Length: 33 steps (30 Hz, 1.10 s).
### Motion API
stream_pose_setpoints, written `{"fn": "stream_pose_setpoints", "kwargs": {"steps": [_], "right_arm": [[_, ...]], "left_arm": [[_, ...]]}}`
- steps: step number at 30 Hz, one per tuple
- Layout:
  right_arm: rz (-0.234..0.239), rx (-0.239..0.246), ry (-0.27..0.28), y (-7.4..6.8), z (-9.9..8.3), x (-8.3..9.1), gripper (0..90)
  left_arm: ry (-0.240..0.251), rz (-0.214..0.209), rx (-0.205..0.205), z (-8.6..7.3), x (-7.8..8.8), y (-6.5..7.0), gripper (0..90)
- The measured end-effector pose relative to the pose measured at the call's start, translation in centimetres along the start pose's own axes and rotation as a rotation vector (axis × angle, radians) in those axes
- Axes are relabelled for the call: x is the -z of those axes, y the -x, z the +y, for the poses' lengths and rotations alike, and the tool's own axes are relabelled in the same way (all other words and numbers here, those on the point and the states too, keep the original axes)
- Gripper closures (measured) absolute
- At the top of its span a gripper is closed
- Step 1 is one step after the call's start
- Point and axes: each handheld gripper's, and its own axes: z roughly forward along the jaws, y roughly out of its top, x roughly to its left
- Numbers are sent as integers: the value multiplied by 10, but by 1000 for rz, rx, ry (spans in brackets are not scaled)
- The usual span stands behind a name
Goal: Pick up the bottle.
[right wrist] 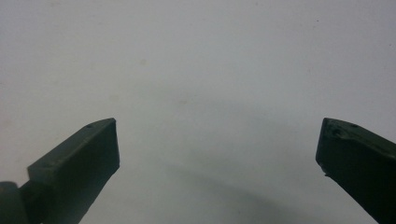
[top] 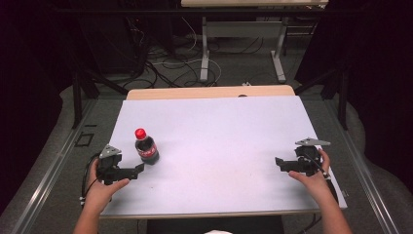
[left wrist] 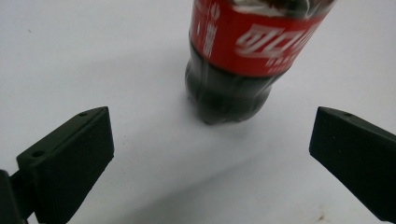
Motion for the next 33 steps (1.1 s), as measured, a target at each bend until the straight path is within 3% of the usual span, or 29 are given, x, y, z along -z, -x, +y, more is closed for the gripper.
{"fn": "stream_pose_setpoints", "kwargs": {"steps": [4,11,21,33], "right_arm": [[10,4,24,-6,7,14,0],[12,17,66,-12,10,21,0],[15,24,50,-17,7,13,0],[26,32,49,-21,6,9,0]], "left_arm": [[42,-6,0,8,11,5,1],[53,-14,-2,18,9,9,2],[83,-28,-18,31,-8,15,30],[92,-15,-27,34,-36,21,169]]}}
